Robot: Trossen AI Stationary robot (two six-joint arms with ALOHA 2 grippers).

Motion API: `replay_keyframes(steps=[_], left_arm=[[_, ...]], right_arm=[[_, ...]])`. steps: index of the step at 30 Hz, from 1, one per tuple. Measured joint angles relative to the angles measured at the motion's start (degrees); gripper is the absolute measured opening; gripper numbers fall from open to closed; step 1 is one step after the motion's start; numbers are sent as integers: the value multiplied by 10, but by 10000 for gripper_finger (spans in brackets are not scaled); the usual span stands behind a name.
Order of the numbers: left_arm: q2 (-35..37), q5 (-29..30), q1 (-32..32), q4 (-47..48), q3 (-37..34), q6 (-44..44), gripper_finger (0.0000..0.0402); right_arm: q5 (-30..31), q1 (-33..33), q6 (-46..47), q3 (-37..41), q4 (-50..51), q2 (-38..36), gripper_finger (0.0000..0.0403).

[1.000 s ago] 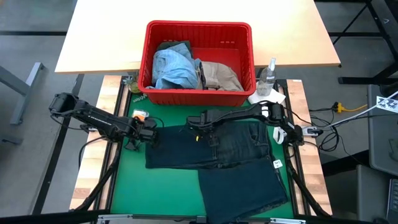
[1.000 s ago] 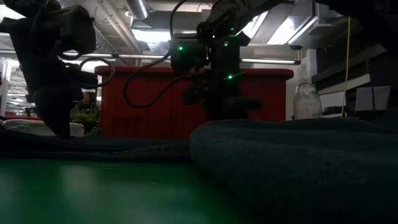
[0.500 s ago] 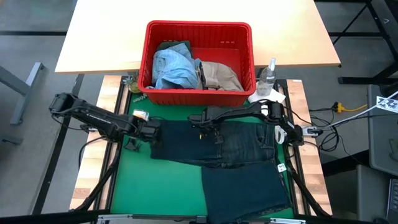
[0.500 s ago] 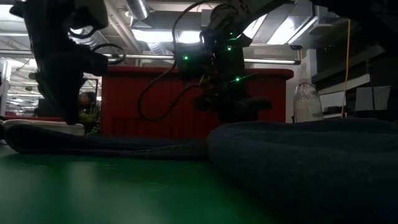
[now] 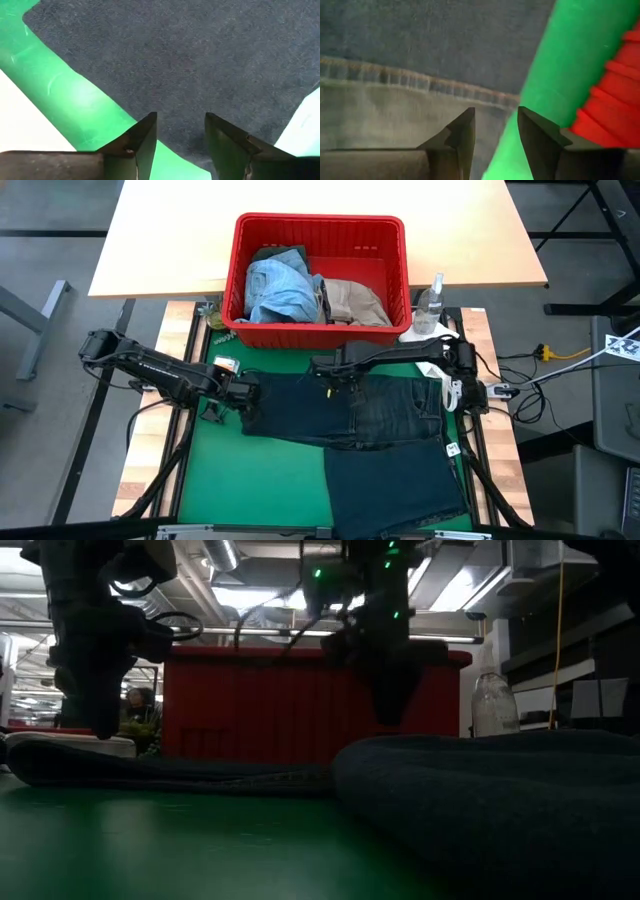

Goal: Fold laundry
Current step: Fold the dark blue jeans

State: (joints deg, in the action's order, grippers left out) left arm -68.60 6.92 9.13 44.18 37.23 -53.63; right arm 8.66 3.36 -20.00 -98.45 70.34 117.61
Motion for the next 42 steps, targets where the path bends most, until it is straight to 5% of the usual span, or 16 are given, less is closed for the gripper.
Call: replay_keyframes(steps=[12,27,32,42], left_arm=[[0,-12,0,2,-26,-139,240],[0,25,0,-14,-31,-215,234],[0,29,0,-73,-66,-239,234],[0,26,0,-82,-92,-272,234]], right_arm=[[159,-58,1,0,122,-92,147],[253,-142,32,2,143,-150,147],[246,-155,45,90,140,-194,147],[198,-158,195,338,32,-393,147]])
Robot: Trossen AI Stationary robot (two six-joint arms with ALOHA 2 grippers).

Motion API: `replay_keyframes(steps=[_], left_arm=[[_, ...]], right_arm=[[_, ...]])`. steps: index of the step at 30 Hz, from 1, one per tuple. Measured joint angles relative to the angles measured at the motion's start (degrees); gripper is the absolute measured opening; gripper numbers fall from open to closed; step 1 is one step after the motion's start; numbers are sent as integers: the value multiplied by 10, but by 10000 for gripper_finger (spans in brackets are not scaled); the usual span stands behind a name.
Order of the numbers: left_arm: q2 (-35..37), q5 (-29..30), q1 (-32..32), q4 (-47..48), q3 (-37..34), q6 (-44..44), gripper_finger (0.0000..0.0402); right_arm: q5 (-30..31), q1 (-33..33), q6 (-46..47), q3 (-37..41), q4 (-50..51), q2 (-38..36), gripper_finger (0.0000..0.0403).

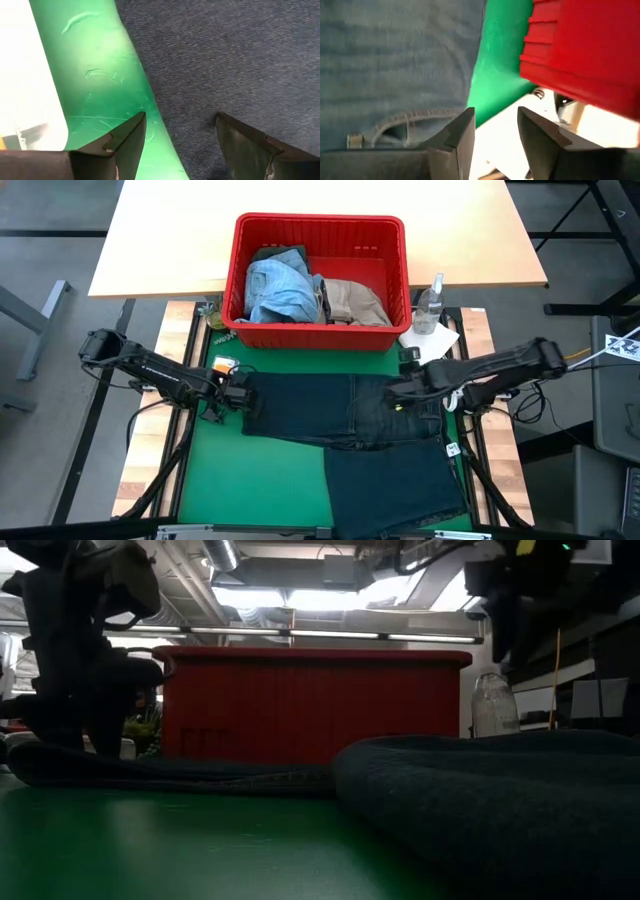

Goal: Fold laundry
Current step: Fold the dark blue jeans

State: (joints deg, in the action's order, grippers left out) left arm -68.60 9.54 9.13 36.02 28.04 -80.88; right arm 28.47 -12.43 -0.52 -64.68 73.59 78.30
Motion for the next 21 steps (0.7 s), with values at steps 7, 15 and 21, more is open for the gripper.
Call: replay_keyframes(steps=[7,15,21], left_arm=[[1,1,0,-58,-19,0,211],[0,4,2,-73,-20,4,94],[28,-11,3,-69,-20,30,10]], right_arm=[[-11,0,31,130,-184,-86,147],[-38,0,31,201,-322,-79,147],[-63,0,31,231,-371,-79,147]])
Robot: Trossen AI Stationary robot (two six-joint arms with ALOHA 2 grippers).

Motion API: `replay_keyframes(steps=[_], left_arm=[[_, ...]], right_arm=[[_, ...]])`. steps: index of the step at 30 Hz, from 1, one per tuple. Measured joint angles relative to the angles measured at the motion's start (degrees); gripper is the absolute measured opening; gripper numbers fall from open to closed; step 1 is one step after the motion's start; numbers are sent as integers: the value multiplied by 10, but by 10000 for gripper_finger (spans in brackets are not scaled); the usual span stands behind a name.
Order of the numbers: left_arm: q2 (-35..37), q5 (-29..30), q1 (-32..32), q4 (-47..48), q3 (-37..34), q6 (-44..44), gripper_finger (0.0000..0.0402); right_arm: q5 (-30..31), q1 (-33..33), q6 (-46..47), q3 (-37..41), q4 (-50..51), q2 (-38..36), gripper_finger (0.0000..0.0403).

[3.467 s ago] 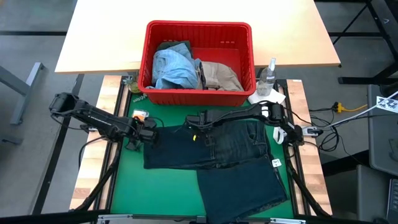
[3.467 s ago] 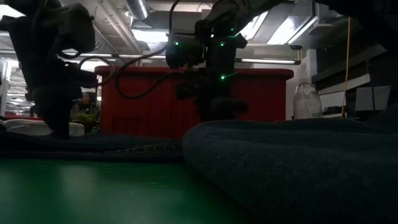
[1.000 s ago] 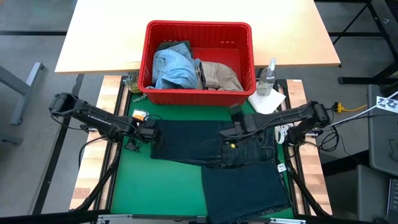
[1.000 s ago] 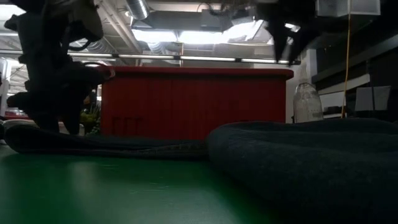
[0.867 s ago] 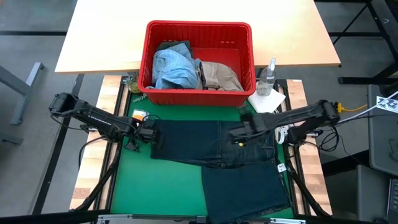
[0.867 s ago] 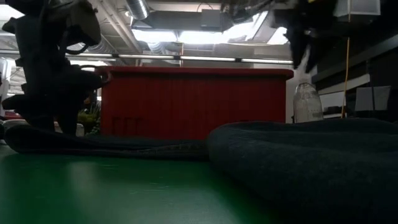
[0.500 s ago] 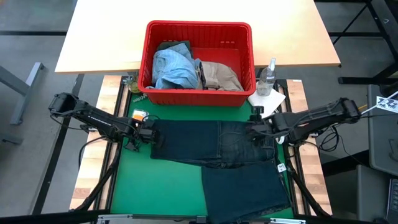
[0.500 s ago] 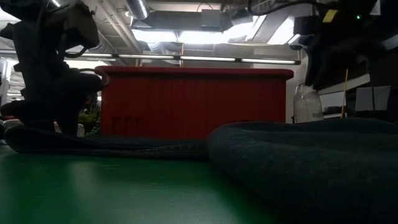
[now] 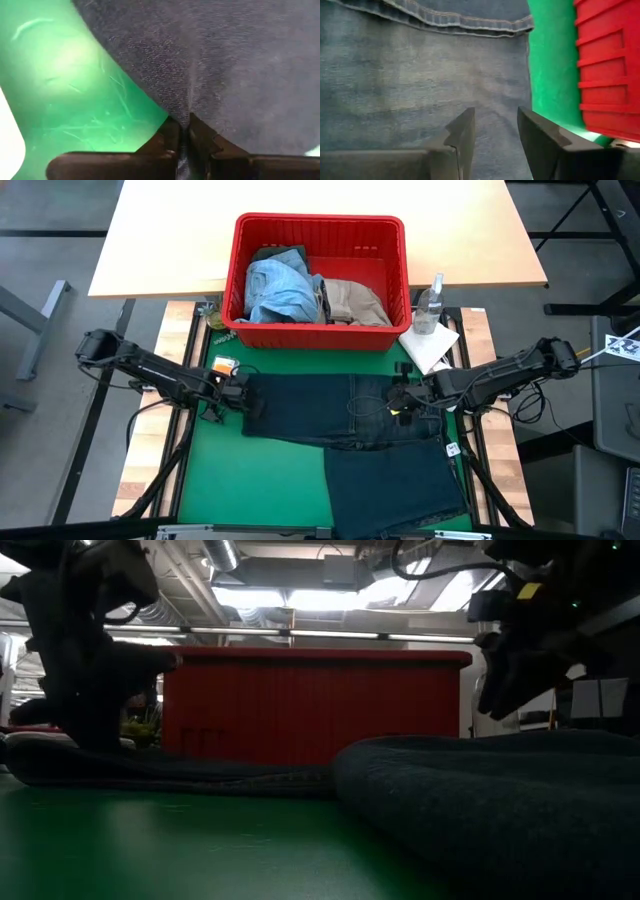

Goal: Fold laundry
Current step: Fold the dark blue jeans

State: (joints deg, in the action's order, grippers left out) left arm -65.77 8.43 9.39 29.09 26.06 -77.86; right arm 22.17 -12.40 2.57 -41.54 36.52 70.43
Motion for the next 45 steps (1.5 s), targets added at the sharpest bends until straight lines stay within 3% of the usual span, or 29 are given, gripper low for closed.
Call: replay_keyframes(steps=[4,21,32,45], left_arm=[[47,-3,0,24,0,4,6],[309,93,0,151,0,-15,1],[400,140,-2,220,0,-28,0],[383,146,-7,141,1,-26,0]], right_arm=[[-8,0,0,4,-5,0,147],[-8,0,0,4,-11,0,147],[-8,0,2,4,-45,0,147],[-186,0,-2,4,-182,31,147]])
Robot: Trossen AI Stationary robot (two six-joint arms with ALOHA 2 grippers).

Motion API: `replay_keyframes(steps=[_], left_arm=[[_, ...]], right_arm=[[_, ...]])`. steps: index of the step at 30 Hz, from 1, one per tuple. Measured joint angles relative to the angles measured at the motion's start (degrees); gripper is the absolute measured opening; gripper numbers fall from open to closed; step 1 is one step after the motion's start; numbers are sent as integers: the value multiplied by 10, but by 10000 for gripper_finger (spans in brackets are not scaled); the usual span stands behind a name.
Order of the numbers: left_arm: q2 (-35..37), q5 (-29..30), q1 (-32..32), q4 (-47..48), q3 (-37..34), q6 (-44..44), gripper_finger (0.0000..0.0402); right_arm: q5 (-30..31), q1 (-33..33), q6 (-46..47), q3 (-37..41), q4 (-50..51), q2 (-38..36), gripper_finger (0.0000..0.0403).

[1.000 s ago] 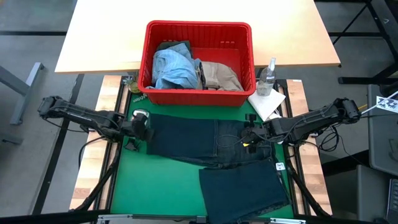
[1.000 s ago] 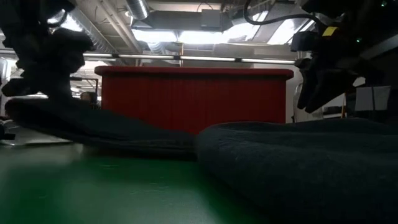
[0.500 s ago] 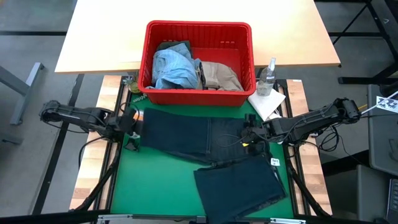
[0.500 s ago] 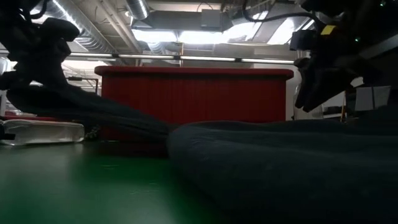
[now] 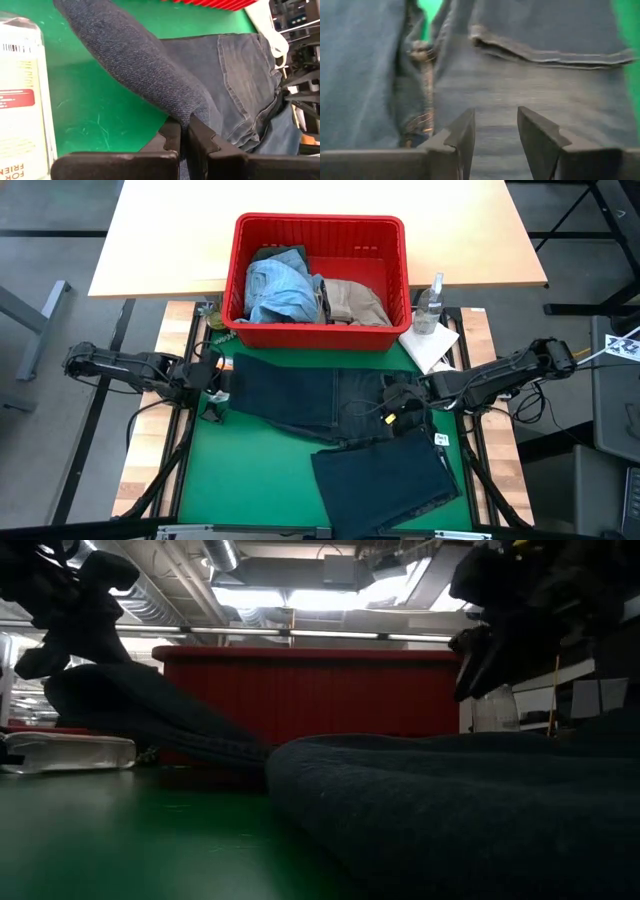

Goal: Fold laundry
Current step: Fold the dark blue jeans

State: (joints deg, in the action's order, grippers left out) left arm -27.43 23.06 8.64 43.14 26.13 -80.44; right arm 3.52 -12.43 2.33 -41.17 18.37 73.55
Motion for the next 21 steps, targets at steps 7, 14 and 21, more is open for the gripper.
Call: replay_keyframes(steps=[7,14,21], left_arm=[[-25,-1,0,-31,0,0,0],[-46,-1,0,-80,0,20,0],[-69,-2,0,-102,0,34,0]], right_arm=[[-122,-21,-31,0,-82,66,147],[-146,-62,-73,0,-180,91,147],[-155,-69,-82,0,-185,129,147]])
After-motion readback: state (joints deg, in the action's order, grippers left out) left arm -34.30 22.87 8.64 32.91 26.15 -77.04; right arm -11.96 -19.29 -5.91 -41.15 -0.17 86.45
